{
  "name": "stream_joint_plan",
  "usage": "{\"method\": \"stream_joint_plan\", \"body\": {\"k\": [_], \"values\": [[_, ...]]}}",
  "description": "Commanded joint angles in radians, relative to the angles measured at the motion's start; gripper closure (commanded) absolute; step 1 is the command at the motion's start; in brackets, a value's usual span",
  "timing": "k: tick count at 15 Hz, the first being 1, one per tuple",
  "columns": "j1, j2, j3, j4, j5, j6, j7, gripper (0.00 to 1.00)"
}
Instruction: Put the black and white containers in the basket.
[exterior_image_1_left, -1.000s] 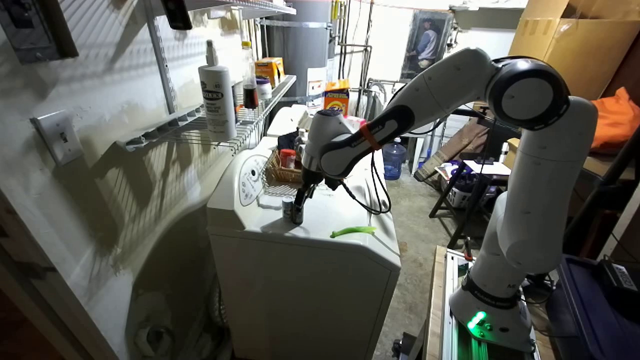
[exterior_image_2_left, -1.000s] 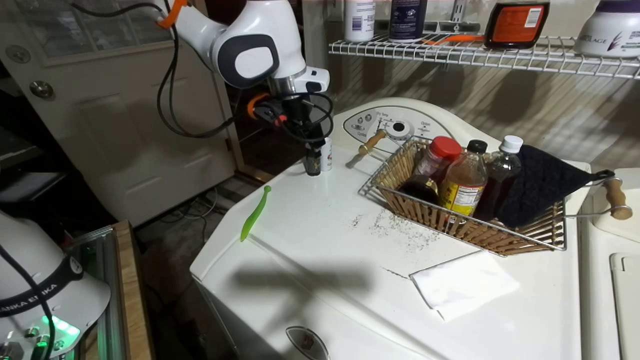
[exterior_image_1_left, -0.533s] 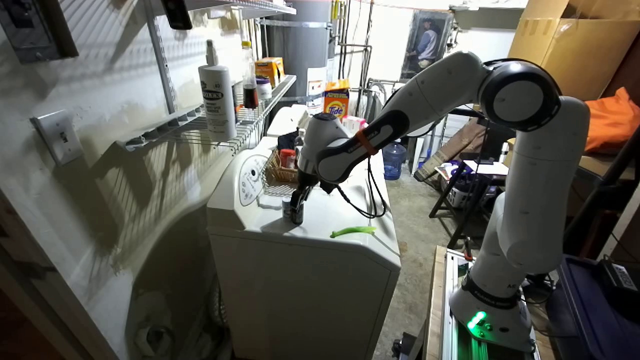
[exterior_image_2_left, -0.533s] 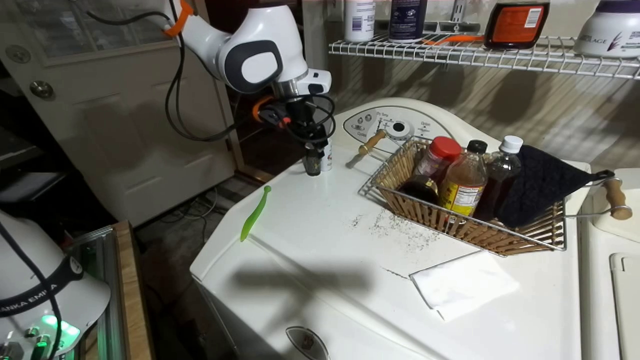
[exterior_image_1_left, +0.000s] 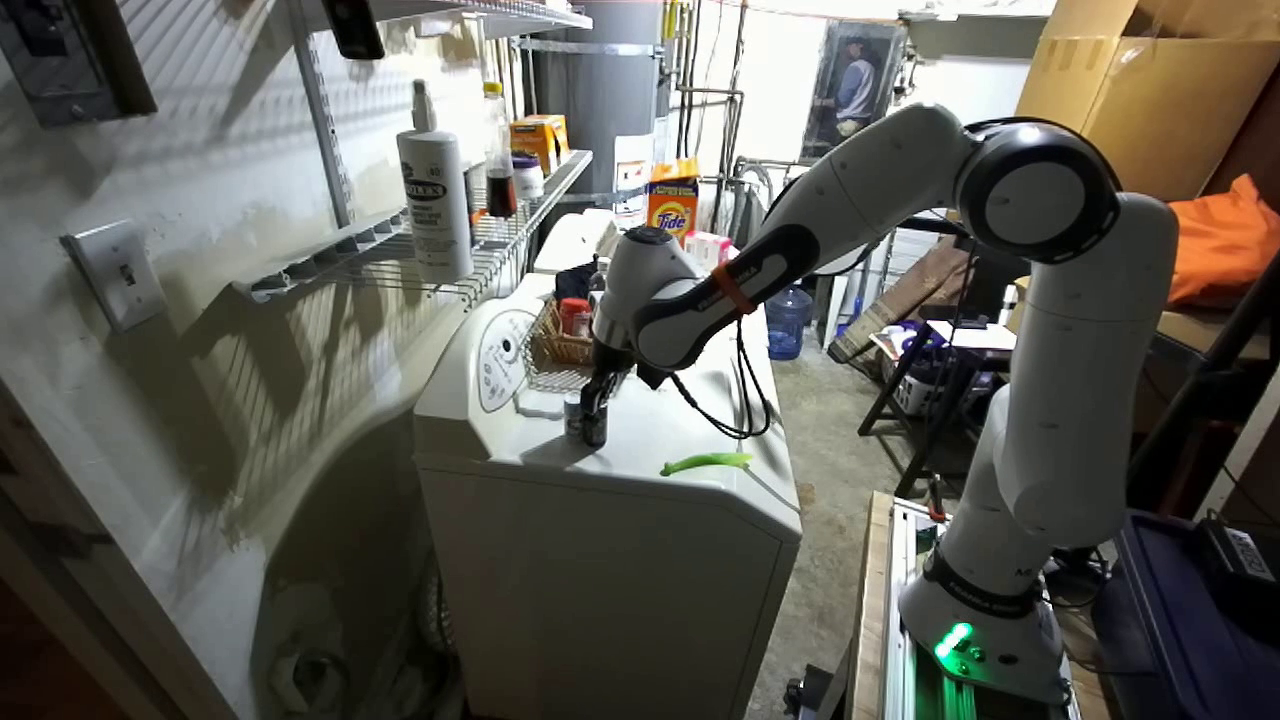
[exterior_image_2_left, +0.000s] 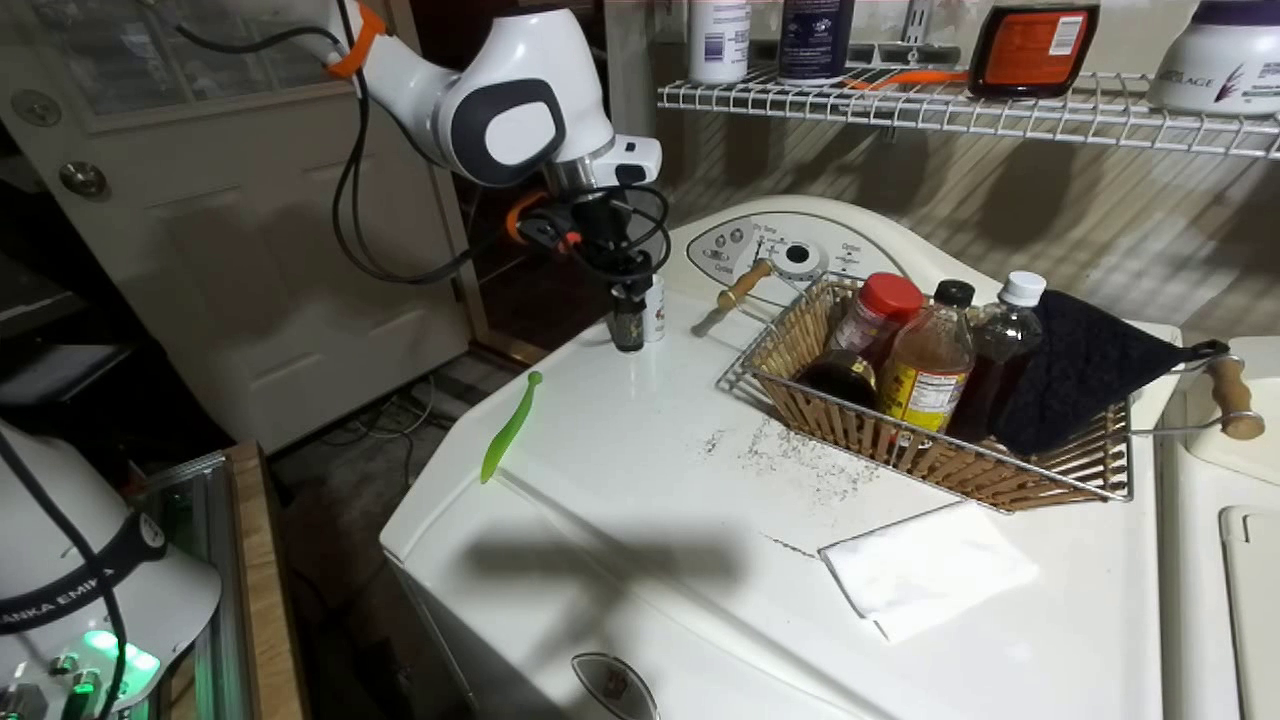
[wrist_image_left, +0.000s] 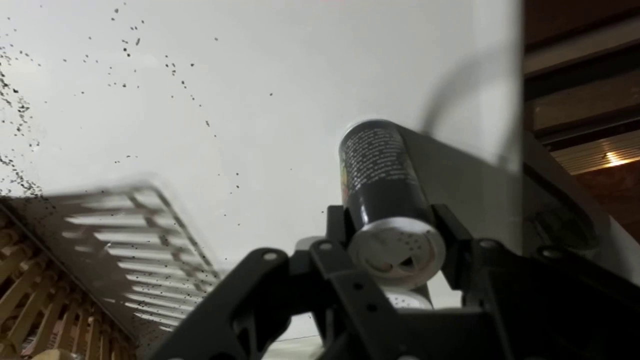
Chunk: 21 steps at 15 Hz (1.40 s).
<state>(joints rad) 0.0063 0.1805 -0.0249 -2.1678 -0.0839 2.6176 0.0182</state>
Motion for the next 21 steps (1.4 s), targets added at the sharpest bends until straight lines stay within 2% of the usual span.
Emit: {"method": "stream_joint_plan", "body": {"k": [1, 6, 10, 13, 16, 19, 20, 21], "values": [[0.019, -0.072, -0.004, -0.018, -0.028, -0.072, 0.073, 0.8], [-0.005, -0.25, -0.003, -0.052, 0.01, -0.245, 0.049, 0.8], [-0.058, -0.379, -0.045, -0.059, 0.009, -0.346, 0.023, 0.8], [-0.115, -0.43, -0.109, -0.046, 0.022, -0.344, -0.022, 0.8], [-0.164, -0.415, -0.183, 0.003, 0.041, -0.308, -0.09, 0.8], [-0.173, -0.381, -0.245, 0.042, 0.123, -0.246, -0.172, 0.8], [-0.186, -0.412, -0.218, 0.011, 0.062, -0.283, -0.12, 0.55], [-0.188, -0.406, -0.233, 0.017, 0.086, -0.265, -0.146, 0.55]]}}
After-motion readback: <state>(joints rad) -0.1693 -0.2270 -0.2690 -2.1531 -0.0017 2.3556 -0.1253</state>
